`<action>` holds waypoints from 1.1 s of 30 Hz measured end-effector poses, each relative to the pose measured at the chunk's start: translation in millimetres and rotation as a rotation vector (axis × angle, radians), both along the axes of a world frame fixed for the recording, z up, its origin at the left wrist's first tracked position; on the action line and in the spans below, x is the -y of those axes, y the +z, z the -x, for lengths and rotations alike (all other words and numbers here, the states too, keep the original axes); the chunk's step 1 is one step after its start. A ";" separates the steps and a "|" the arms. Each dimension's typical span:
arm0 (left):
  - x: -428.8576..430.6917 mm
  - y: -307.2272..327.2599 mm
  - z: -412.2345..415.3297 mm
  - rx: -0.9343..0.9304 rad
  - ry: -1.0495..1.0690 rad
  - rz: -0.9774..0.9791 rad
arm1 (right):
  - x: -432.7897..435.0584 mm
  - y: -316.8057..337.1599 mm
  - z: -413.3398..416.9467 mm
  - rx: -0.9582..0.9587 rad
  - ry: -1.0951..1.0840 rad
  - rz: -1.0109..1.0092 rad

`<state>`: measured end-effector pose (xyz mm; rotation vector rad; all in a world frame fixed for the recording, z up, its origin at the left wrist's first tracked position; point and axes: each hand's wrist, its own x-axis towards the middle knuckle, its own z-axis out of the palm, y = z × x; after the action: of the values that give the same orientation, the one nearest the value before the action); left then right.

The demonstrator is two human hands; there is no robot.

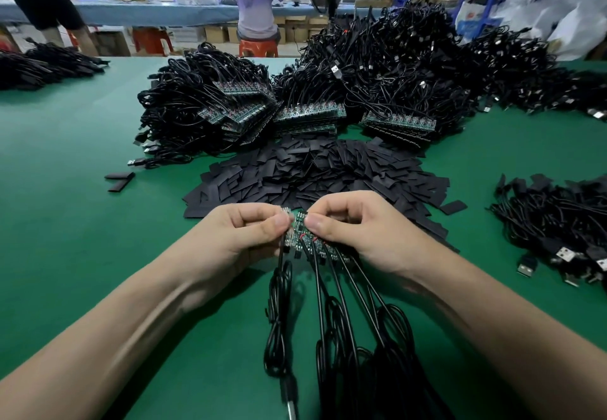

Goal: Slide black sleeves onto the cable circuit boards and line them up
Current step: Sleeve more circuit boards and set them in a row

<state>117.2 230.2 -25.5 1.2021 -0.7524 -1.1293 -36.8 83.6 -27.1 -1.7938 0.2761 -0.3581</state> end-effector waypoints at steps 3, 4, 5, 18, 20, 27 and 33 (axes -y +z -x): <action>1.3 0.6 -9.5 0.003 0.183 0.057 | -1.6 -3.6 0.5 -0.096 -0.132 0.218; 1.6 0.1 -12.3 0.007 0.224 0.081 | -3.5 -4.1 -0.7 -0.124 -0.176 0.286; 1.9 -0.5 -13.9 0.011 0.245 0.103 | -5.7 -4.0 -2.4 -0.132 -0.214 0.325; 1.7 -2.4 -2.0 0.447 0.296 0.135 | -19.8 -7.8 -0.7 -0.093 -0.402 0.675; 3.7 -2.0 3.0 0.483 0.303 0.157 | -26.1 -3.3 1.4 -0.025 -0.347 0.643; 14.9 8.0 23.2 0.504 0.347 0.227 | -32.9 6.5 5.1 0.007 -0.227 0.165; 32.7 10.1 25.4 0.707 0.185 0.013 | -15.0 38.9 22.7 0.279 -0.163 -0.450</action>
<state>91.8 197.5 -15.5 1.6436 -1.1416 -0.5293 -59.5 98.6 11.8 -1.2654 0.2803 -0.6051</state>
